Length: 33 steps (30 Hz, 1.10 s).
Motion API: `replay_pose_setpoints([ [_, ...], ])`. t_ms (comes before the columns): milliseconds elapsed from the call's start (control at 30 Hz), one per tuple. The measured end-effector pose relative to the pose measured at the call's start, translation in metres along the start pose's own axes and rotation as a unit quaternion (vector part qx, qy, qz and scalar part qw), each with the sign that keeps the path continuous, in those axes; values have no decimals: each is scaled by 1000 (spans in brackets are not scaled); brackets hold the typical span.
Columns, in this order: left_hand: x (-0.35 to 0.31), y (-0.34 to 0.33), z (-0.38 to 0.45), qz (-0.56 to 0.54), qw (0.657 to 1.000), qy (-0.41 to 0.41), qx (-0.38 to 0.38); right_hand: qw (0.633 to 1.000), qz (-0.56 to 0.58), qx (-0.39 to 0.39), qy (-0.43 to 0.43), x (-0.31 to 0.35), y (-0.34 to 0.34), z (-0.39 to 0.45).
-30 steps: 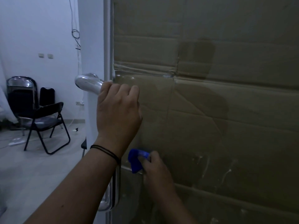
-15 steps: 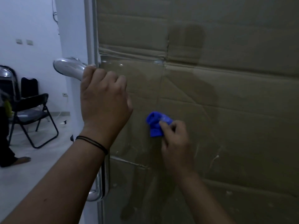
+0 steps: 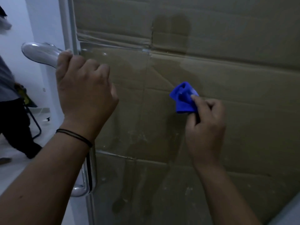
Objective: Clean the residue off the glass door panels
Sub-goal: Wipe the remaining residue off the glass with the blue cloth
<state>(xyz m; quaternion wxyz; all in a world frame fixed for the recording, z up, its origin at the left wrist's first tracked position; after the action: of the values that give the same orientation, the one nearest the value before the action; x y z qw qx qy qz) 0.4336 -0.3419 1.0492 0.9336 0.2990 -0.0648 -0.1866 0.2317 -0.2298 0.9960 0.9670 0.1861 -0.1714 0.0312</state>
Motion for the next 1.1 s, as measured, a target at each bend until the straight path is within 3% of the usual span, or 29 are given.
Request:
replay_pose_setpoints([
  [167, 0, -2, 0, -13, 1000, -6, 9, 999, -7, 38, -38, -8, -28, -18],
  [367, 1, -3, -1, -9, 1000, -8, -5, 971, -36, 235, 15, 22, -95, -84],
  [467, 1, -2, -3, -10, 1000, -16, -4, 959, 38, 280, -27, 25, -100, -92],
  [633, 2, 1, -6, -37, 998, -41, 3, 943, 208, 213, -147, 20, -65, -77],
  [833, -13, -6, -42, -201, 971, -131, -16, 830, 417, 147, -340, 4, -33, -84],
  [900, -32, -15, -69, -314, 933, -175, 25, 820, 423, 126, -366, 2, -24, -91],
  [967, -52, -26, -97, -459, 862, -165, 138, 814, 425, 106, -381, 2, -18, -100],
  [1100, -80, -46, -136, -679, 644, 37, 350, 812, 428, 92, -386, 4, -1, -118],
])
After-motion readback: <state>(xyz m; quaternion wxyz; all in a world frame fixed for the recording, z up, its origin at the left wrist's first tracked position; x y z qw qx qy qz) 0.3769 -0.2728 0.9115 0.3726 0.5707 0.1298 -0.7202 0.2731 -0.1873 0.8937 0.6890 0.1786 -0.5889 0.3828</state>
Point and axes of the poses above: each hand's wrist, its own z-axis towards the middle knuckle, its own y-axis out of the back of the hand, x = y × z, the point moved 3 cm from there along z, towards the middle knuckle, and after that the axes turned 13 degrees about x, right-handed, at the moved point
